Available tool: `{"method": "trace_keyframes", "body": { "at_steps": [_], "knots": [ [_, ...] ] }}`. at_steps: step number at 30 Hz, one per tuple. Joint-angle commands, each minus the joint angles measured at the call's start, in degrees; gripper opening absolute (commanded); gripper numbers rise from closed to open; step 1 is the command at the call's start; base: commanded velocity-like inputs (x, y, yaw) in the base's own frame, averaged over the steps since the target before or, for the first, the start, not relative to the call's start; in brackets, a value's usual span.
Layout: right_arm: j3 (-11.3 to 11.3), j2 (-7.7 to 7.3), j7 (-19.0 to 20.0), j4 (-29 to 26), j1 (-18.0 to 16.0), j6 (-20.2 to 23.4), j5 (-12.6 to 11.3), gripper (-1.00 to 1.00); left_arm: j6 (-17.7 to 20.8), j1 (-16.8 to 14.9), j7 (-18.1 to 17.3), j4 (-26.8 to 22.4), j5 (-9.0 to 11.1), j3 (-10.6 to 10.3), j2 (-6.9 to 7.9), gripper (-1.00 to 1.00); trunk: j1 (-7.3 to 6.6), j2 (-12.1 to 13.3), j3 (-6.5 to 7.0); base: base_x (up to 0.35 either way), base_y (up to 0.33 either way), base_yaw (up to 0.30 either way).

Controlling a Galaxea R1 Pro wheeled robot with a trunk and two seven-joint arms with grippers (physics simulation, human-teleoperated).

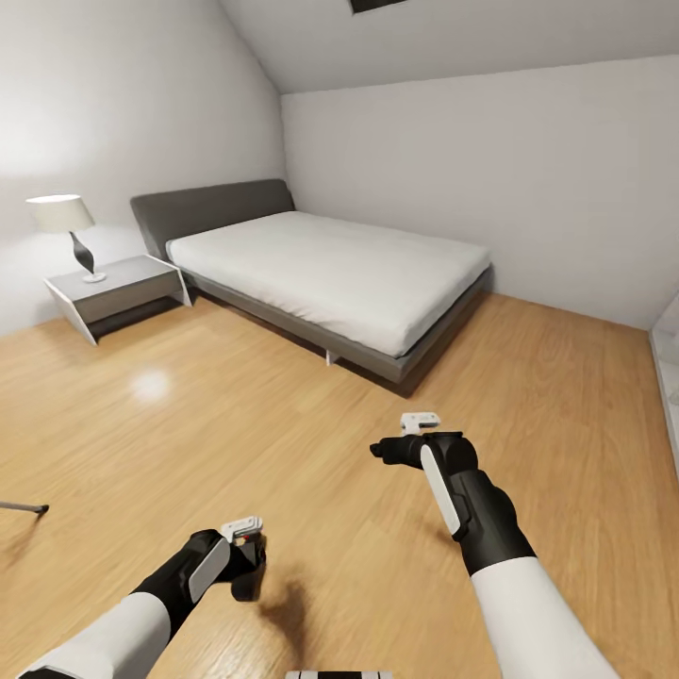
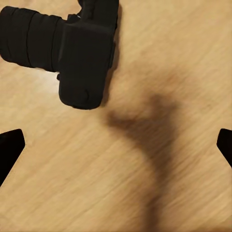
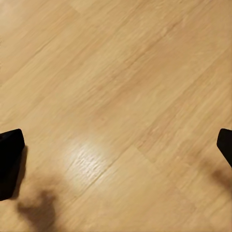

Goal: Attach the digital camera to the camera tripod in the bedroom.

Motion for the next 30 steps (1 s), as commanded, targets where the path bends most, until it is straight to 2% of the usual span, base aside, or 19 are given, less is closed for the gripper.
{"method": "trace_keyframes", "body": {
  "at_steps": [1, 5, 12, 16, 17, 18, 19, 20, 24, 30],
  "knots": [
    [0.01, 0.0, -0.07, -0.05, -0.02, 0.24, -0.3, 1.0, 0.22, -0.01, 0.61, -0.15, 0.6, -0.38, -0.01, 1.0, -0.01, -0.02, -0.05, 0.0, 0.049, -0.008],
    [0.06, -0.01, 0.01, -0.04, 0.05, 0.24, -0.3, 1.0, 0.43, -0.03, 1.1, -0.25, 0.68, -0.13, -0.19, 1.0, -0.01, -0.02, -0.05, 0.0, 0.034, -0.005],
    [0.1, -0.02, 0.27, -0.08, 0.09, 0.24, -0.35, 1.0, 1.11, -0.24, 2.05, -0.73, 0.79, -0.14, -0.16, 1.0, 0.17, -0.11, -1.6, 0.0, 0.014, -0.002],
    [0.11, -0.03, 0.38, -0.3, 0.16, 0.25, -0.38, 1.0, 2.38, -1.41, 2.23, -0.95, 0.4, -0.33, -0.05, 1.0, 0.27, -0.17, -2.49, 0.0, 0.004, -0.001],
    [0.11, -0.03, 0.38, -0.37, 0.2, 0.26, -0.38, 1.0, 2.89, -1.97, 2.23, -0.99, 0.05, -0.46, -0.05, 1.0, 0.3, -0.18, -2.71, 0.0, 0.003, 0.0],
    [0.11, -0.03, 0.38, -0.56, 0.31, 0.29, -0.38, 1.0, 3.89, -2.98, 2.16, -1.03, -1.14, -1.01, -0.05, 1.0, 0.32, -0.19, -2.93, 0.0, 0.002, 0.0],
    [0.11, -0.03, 0.38, -0.56, 0.31, 0.29, -0.38, 1.0, 3.89, -2.98, 2.16, -1.03, -1.14, -1.01, -0.05, 1.0, 0.35, -0.21, -3.15, 0.0, 0.002, 0.0],
    [0.11, -0.03, 0.36, -0.81, 0.4, 0.3, -0.39, 1.0, 4.63, -3.71, 2.04, -1.05, -2.72, -1.72, -0.04, 1.0, 0.38, -0.22, -3.37, 0.0, 0.001, 0.0],
    [0.23, -0.03, 0.36, -1.14, 0.54, 0.33, -0.41, 1.0, 5.24, -4.42, 1.71, -1.06, -5.4, -2.65, -0.05, 1.0, 0.48, -0.27, -4.26, 0.0, 0.0, 0.0],
    [0.83, -0.07, 1.12, -1.39, 0.74, 0.38, -0.41, 1.0, 5.44, -5.08, 1.64, -1.05, -6.93, -3.2, 0.43, 1.0, 0.63, -0.35, -5.59, 0.0, 0.0, 0.0]
  ]
}}
